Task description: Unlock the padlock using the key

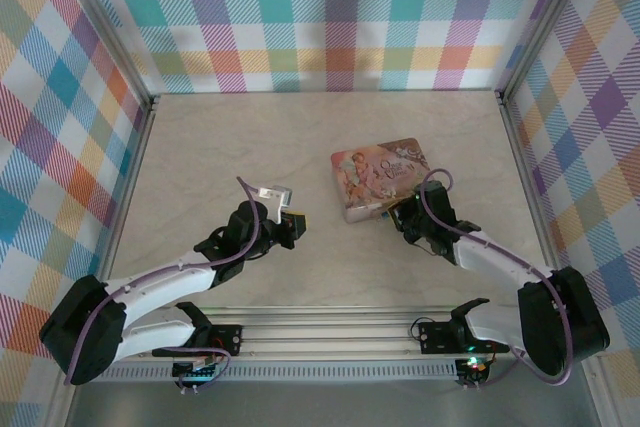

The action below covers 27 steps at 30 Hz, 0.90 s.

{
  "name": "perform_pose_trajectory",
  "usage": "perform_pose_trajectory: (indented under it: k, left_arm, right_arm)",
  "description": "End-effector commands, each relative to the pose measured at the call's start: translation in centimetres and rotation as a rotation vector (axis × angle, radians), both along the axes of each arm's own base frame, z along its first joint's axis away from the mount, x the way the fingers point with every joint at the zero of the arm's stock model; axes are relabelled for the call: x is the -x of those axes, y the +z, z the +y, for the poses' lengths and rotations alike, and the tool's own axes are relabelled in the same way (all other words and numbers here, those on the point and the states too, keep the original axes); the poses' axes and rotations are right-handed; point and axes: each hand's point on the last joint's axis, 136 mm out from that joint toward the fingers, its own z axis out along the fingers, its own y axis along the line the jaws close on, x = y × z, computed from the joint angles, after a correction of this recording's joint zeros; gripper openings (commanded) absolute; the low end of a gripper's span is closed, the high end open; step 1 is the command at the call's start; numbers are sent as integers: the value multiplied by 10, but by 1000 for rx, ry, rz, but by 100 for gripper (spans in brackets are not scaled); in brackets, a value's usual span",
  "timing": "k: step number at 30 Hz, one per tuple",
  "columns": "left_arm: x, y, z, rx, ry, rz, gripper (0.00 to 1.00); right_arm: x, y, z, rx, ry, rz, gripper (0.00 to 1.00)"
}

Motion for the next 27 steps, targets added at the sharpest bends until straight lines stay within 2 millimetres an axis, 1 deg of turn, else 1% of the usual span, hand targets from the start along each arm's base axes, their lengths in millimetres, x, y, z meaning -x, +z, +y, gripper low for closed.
perform_pose_trajectory:
  k: [1,6,9,11,13,16,19,22,25,27]
  left_arm:
    - [2,-4,7,-31,10,-12,14]
    - [3,-5,9,-35,10,-8,14]
    - [4,-5,11,-36,14,-11,14]
    - [5,-5,11,-37,15,-10,14]
    - [5,-4,13,-39,17,-14,14]
    - [6,-2,14,-38,20,-18,14]
    - [7,-2,16,-39,24,-19,14]
    - [8,-2,18,-38,26,-18,14]
    - [9,-3,18,-38,28,-16,14]
    - [9,-4,18,-39,28,-15,14]
  right_arm:
    - [-13,9,2,-47,-24,-24,0]
    - [-6,-17,-1,-89,-64,30,0]
    - [-3,-25,-6,-81,-80,46,0]
    - [-4,-23,-10,-82,-90,39,0]
    - [-8,-17,-12,-85,-97,21,0]
    - [-13,2,-17,-57,-88,-17,0]
    - [-14,13,-23,-20,-73,-34,0]
    - [-9,9,-29,2,-65,-13,0]
    - [-1,-3,-33,0,-64,17,0]
    - [1,-8,-35,-5,-62,24,0]
